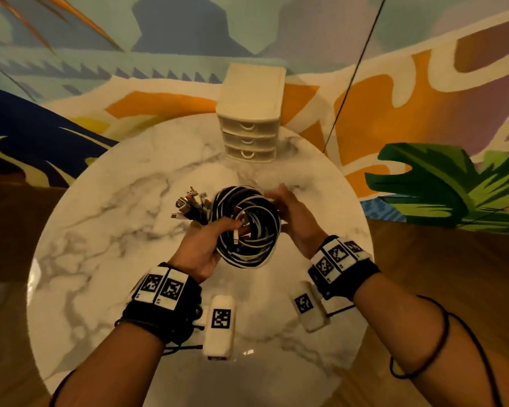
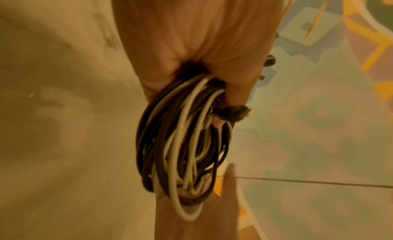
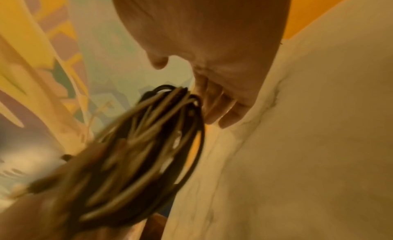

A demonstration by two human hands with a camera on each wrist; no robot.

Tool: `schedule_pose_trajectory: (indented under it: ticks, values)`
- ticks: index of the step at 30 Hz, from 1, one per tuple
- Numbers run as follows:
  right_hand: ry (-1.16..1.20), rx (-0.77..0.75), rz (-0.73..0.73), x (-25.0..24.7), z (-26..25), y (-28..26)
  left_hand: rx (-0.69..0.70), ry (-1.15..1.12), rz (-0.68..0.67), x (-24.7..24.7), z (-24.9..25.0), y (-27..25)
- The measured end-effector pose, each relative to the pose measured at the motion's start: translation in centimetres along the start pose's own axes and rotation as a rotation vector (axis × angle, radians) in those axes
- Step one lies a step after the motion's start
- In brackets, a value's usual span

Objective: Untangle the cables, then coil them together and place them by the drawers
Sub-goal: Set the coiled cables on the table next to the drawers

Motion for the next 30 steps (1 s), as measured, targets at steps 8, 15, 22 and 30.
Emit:
schedule_pose_trajectory:
  ticks: [8, 15, 22, 30]
  values:
    - [-1.166, -0.086, 0.063, 2.8, -1.4, 14.5, 0.142, -0.125, 0.109, -4.9, 7.9, 6.0]
    - [-1.293, 0.022, 0.115, 2.3, 0.0, 20.0, 0.108, -0.135, 0.125, -6.4, 9.3, 10.1]
    - [-1.332, -0.117, 0.136, 3.6, -0.7, 15.8, 0.036, -0.093, 0.074, -4.5, 8.9, 13.2]
    - [-1.265, -0.116, 0.142, 5.4, 3.7, 9.1, -0.002, 0.013, -0.028, -1.7, 8.2, 15.7]
Point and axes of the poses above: each hand's wrist, its own y-axis towards the middle knuckle, its own x-axis out of the palm, z = x × y, the point moved 9 cm from there along y, towards the middle knuckle, and after that the axes turned 3 degrees about -y, right-handed, at the moved point
